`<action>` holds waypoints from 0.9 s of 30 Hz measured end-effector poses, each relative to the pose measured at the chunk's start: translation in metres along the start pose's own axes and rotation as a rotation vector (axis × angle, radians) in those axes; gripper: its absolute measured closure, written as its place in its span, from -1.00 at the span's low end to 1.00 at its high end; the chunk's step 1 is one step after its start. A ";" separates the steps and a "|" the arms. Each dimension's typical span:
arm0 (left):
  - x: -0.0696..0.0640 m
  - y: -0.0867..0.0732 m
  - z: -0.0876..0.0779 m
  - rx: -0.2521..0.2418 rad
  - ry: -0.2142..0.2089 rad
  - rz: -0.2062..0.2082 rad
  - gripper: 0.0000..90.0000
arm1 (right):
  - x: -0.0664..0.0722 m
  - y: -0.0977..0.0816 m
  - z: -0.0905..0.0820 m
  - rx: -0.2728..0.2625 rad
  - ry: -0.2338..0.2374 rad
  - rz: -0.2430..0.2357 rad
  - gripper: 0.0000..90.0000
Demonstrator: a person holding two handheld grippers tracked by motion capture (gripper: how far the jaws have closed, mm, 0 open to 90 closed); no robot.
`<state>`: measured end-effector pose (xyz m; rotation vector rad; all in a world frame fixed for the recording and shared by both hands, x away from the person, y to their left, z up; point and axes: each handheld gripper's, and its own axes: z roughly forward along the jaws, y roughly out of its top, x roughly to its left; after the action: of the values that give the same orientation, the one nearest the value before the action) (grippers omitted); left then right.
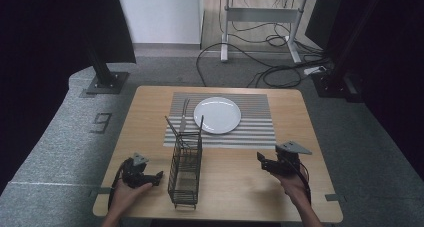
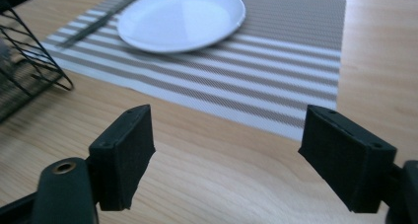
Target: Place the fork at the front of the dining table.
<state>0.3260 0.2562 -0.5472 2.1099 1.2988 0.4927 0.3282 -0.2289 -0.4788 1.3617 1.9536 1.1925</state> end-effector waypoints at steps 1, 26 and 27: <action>0.000 0.000 0.000 0.000 0.000 0.000 -0.94 | 0.002 0.004 -0.001 -0.006 0.009 -0.006 -0.50; 0.000 0.000 0.000 -0.002 -0.001 -0.002 -0.94 | 0.066 0.060 0.033 -0.075 0.151 -0.062 -0.33; -0.001 0.000 0.000 -0.002 -0.001 -0.003 -0.94 | 0.069 0.062 0.034 -0.079 0.156 -0.065 -0.33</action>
<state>0.3258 0.2557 -0.5474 2.1065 1.2996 0.4912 0.3586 -0.1446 -0.4367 1.1880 2.0165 1.3654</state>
